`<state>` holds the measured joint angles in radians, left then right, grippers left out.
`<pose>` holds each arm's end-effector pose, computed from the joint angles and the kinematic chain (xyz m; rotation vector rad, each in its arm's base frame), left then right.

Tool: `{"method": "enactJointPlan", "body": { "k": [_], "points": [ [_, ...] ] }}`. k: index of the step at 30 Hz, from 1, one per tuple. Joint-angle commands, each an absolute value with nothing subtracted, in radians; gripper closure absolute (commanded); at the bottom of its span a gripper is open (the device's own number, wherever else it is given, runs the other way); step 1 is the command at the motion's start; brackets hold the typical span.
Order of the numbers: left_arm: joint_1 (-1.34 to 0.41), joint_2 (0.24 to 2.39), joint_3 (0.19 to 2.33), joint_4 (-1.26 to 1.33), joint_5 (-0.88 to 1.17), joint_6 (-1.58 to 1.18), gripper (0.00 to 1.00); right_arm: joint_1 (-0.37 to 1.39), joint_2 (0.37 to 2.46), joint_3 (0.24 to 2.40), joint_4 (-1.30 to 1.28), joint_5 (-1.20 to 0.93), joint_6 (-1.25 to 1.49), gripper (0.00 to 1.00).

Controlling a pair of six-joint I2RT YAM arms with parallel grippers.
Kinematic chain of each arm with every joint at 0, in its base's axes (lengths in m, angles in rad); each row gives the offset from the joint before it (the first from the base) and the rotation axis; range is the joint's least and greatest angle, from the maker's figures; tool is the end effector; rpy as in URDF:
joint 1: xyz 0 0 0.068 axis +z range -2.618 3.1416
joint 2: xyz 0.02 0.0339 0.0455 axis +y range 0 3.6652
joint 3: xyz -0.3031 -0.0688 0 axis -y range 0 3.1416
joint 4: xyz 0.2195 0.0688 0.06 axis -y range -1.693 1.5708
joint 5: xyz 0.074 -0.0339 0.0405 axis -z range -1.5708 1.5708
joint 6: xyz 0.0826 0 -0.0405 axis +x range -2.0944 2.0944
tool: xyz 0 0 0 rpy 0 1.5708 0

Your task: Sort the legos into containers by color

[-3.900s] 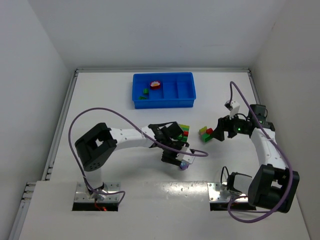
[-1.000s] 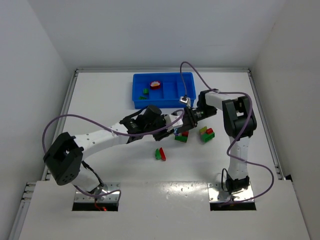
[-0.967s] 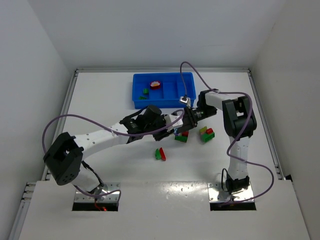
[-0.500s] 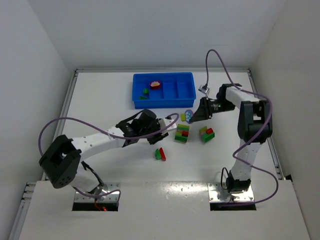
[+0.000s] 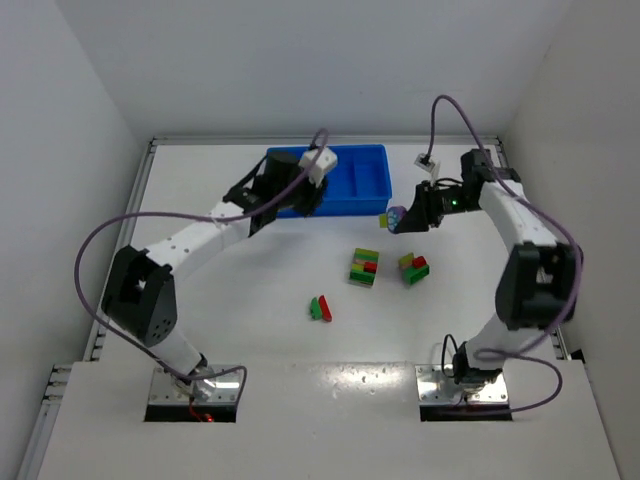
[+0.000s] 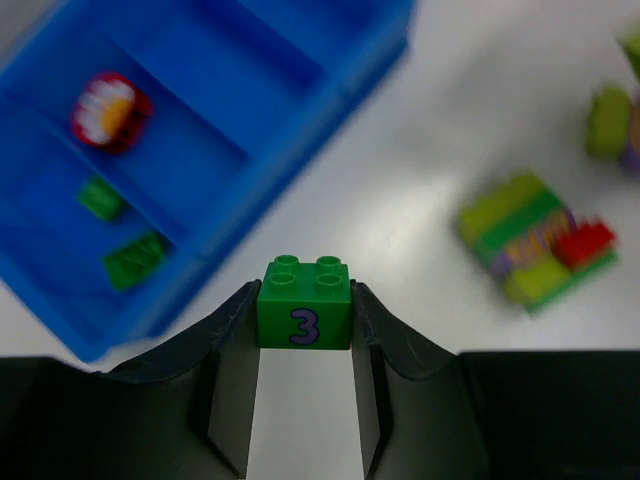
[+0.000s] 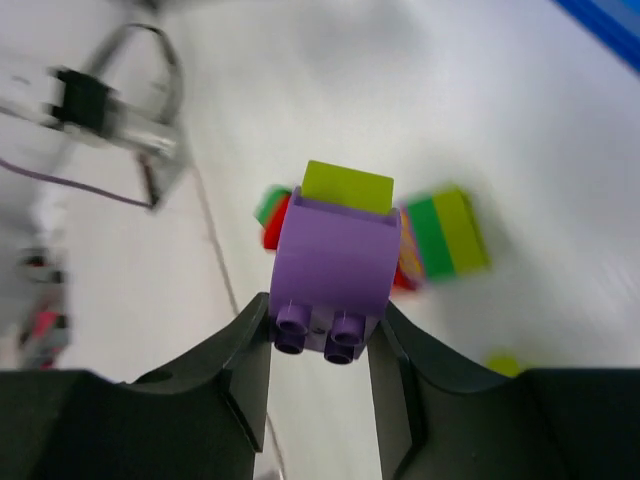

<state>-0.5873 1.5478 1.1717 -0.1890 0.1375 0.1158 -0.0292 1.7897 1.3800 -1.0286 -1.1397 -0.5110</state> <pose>0.3024 -0.2149 0.3083 0.8199 1.9979 -0.4217 0.3274 0.0655 0.2694 -0.6582 2.2601 1.4107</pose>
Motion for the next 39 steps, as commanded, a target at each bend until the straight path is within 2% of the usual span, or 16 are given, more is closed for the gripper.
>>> {"method": "enactJointPlan", "body": {
  "k": [1, 3, 7, 12, 21, 23, 26, 28, 39],
  "points": [
    [-0.514, 1.668, 1.386, -0.181, 0.042, -0.012, 0.92, -0.043, 1.518, 1.228, -0.541, -0.857, -0.079, 1.0],
    [-0.48, 1.735, 1.518, -0.205, 0.0, -0.032, 0.92, -0.032, 1.434, 1.195, -0.5, -0.766, -0.078, 1.0],
    [-0.43, 1.906, 1.708, -0.262, -0.113, -0.043, 0.92, -0.051, 1.424, 1.183, -0.529, -0.775, -0.038, 1.0],
    [-0.376, 2.075, 1.859, -0.31, -0.141, -0.061, 0.89, -0.051, 1.344, 1.092, -0.457, -0.765, -0.002, 1.0],
    [-0.337, 2.221, 1.94, -0.31, -0.193, -0.029, 0.86, -0.051, 1.371, 1.063, -0.457, -0.784, -0.002, 1.0],
    [-0.328, 2.233, 1.95, -0.299, -0.193, -0.029, 0.82, -0.051, 1.371, 1.063, -0.457, -0.784, -0.002, 1.0],
    [-0.328, 2.276, 1.985, -0.299, -0.193, -0.029, 0.68, -0.051, 1.381, 1.063, -0.457, -0.784, -0.002, 1.0],
    [-0.328, 2.295, 1.999, -0.299, -0.202, -0.029, 0.65, -0.051, 1.39, 1.063, -0.457, -0.793, -0.002, 1.0],
    [-0.328, 2.387, 2.059, -0.29, -0.202, -0.02, 0.62, -0.051, 1.399, 1.063, -0.457, -0.784, -0.012, 1.0]
  ]
}}
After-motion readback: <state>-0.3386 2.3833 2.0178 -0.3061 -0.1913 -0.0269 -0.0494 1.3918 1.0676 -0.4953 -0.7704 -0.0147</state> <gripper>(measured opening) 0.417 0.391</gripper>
